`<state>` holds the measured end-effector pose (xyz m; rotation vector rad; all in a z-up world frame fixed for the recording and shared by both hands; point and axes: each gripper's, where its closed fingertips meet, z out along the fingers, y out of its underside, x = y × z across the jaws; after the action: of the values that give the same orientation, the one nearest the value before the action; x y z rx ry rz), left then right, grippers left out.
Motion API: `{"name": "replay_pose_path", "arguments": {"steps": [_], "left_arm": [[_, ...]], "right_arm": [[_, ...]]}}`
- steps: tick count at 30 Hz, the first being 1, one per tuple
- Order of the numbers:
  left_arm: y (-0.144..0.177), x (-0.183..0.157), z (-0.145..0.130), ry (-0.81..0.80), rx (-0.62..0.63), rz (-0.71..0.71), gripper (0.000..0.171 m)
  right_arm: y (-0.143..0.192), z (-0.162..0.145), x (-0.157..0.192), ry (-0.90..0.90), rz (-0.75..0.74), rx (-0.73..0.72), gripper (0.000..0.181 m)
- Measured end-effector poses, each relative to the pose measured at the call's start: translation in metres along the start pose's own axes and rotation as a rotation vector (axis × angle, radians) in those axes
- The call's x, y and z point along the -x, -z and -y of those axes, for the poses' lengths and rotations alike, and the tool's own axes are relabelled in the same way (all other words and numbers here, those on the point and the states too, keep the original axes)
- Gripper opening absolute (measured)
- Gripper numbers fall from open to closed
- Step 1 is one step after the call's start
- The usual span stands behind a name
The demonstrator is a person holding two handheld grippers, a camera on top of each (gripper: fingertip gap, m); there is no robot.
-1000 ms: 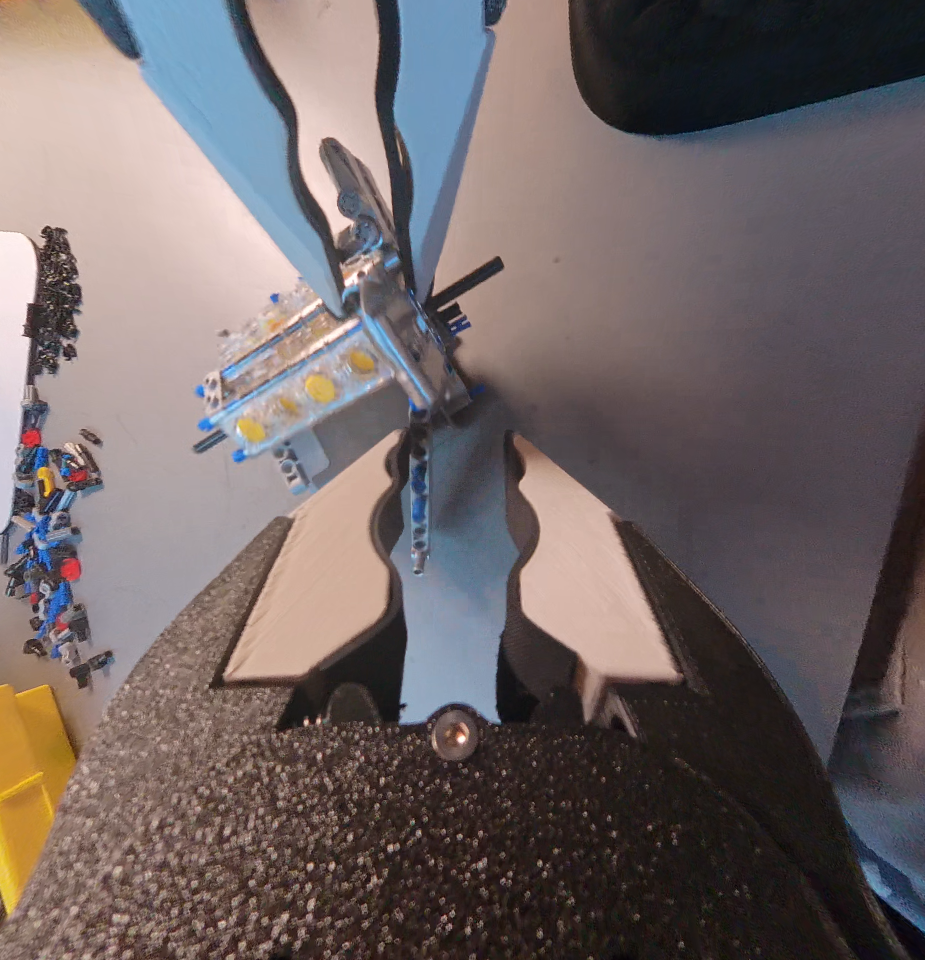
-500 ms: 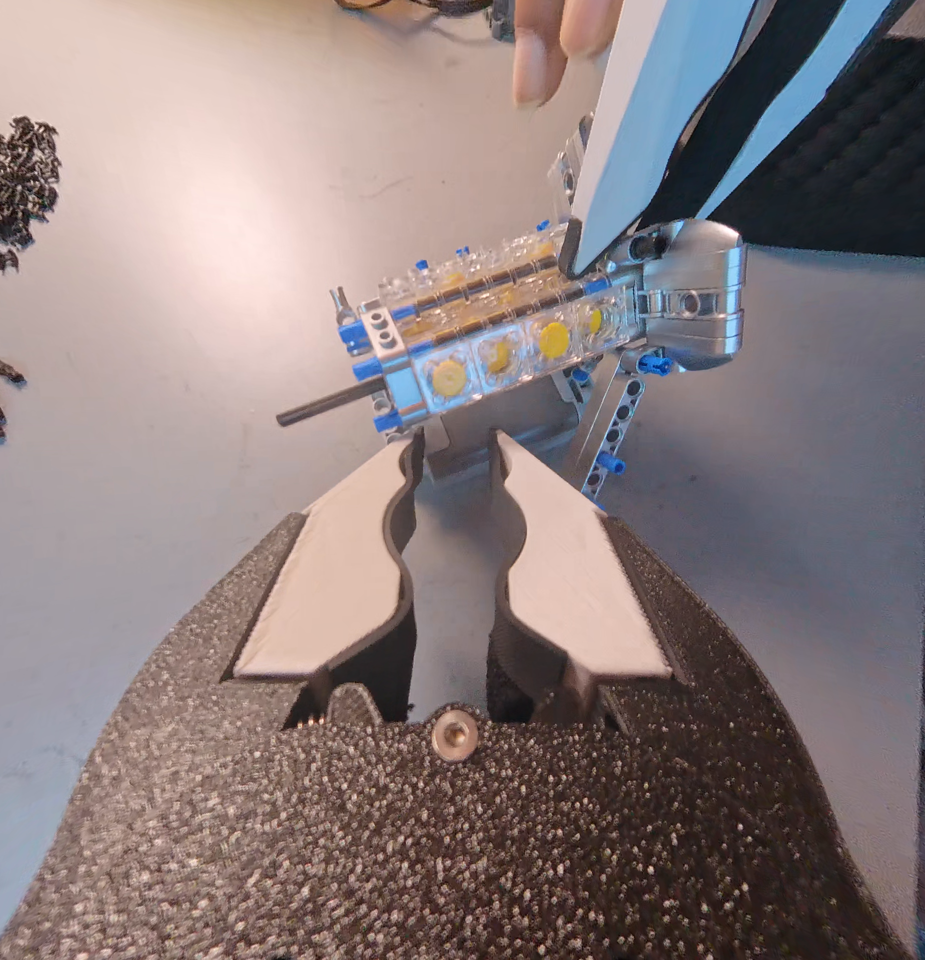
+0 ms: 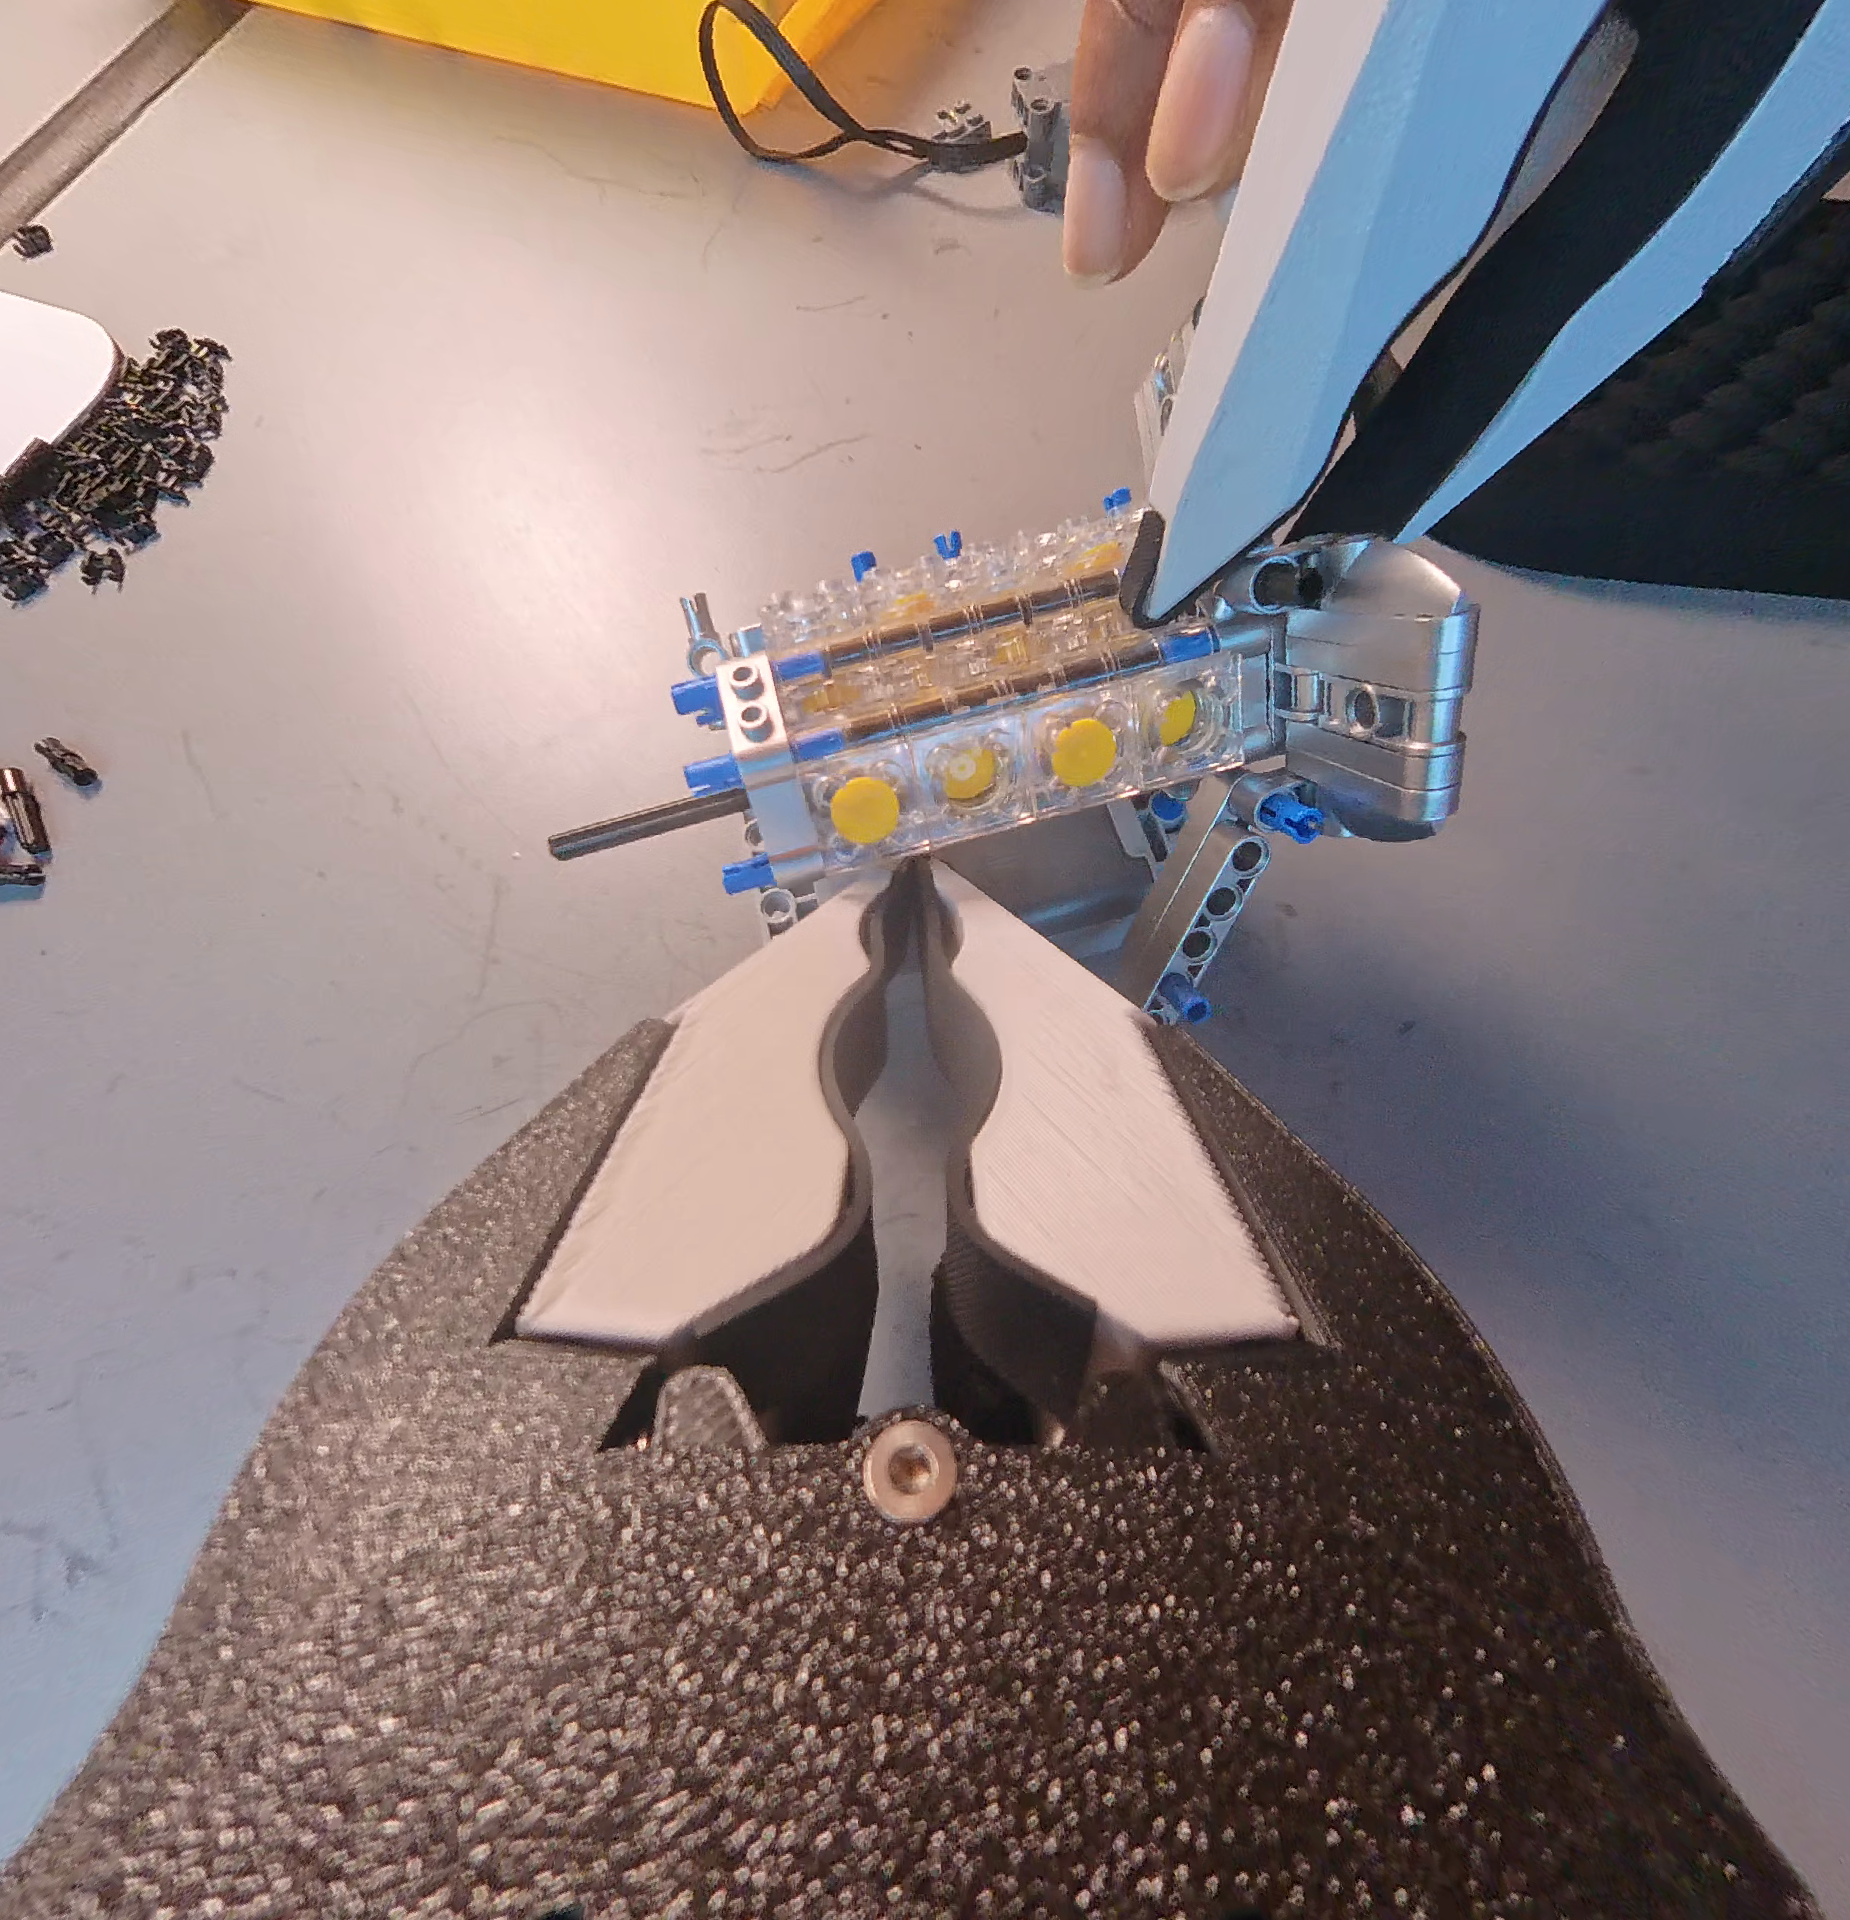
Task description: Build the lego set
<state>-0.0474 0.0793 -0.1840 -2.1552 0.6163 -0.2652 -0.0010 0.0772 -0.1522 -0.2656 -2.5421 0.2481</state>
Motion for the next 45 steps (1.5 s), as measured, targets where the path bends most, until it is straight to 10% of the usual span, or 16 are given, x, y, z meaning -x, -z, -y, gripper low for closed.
{"name": "replay_pose_path", "arguments": {"steps": [45], "left_arm": [[0.0007,-0.0016,-0.0011,-0.013,0.031,0.043,0.0]], "right_arm": [[0.0006,0.0038,-0.0039,0.011,-0.124,0.008,0.021]]}}
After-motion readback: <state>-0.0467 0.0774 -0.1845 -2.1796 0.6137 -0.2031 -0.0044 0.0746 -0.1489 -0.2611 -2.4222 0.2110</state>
